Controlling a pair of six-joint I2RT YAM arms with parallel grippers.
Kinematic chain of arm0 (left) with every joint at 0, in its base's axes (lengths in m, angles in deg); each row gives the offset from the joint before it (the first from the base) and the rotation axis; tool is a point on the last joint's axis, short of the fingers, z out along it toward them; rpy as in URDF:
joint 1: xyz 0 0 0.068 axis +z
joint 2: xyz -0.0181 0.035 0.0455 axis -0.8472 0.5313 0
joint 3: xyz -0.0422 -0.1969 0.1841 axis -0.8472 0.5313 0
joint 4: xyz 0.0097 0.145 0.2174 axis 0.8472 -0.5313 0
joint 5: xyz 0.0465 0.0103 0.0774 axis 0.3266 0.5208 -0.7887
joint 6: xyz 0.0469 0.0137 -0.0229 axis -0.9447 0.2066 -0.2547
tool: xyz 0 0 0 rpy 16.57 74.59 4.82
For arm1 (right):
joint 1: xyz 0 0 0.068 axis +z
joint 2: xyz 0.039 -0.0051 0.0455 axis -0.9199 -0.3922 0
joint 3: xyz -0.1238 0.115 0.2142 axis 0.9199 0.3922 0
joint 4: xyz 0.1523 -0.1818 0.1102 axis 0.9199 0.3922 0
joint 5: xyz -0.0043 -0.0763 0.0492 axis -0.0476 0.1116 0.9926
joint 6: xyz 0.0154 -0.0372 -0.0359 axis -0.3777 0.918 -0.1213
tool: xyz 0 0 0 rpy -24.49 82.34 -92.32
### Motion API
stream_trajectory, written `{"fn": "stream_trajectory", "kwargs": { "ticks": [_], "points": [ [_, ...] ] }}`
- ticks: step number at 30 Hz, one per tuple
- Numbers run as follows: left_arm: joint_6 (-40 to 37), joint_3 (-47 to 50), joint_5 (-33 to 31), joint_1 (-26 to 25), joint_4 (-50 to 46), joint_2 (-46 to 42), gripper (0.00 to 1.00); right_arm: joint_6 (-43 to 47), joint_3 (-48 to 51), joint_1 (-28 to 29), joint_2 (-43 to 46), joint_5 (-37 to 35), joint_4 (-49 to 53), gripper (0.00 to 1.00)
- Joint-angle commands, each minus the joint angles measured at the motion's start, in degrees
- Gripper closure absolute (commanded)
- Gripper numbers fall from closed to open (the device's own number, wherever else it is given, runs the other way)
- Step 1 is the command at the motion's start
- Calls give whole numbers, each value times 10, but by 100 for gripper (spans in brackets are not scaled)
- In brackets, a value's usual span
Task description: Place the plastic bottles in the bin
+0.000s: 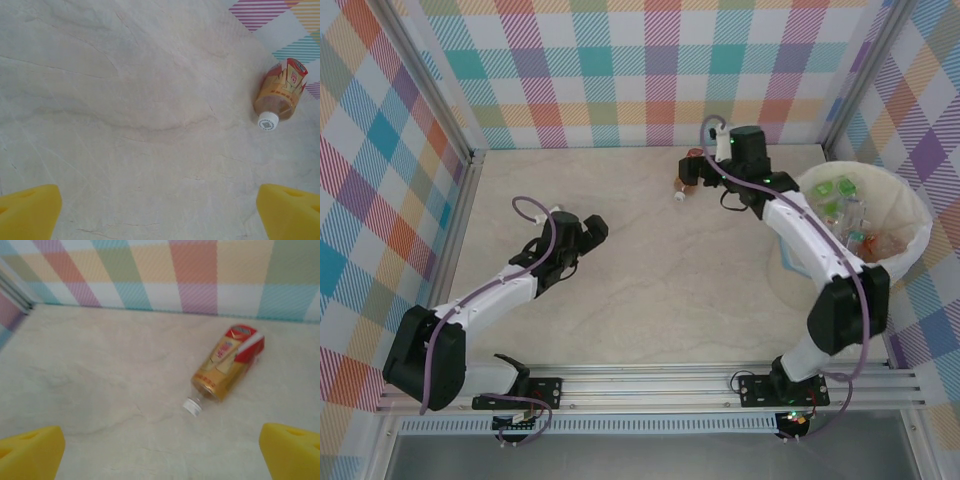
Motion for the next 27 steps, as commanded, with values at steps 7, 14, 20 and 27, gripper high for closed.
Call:
{"fn": "stream_trajectory", "kwargs": {
  "ticks": [7, 14, 20, 27],
  "points": [
    [-4, 48, -20, 9, 5, -57, 0, -56, -143, -1, -225, -67, -6, 0],
    [11, 55, -24, 10, -8, -60, 0, -115, -343, -1, -409, -113, 69, 0],
    [13, 62, -39, 12, -16, -71, 0, -155, -513, -1, -540, -150, 169, 0],
    [15, 69, -41, 13, -11, -72, 0, -149, -650, -2, -621, -157, 241, 3]
  ]
}}
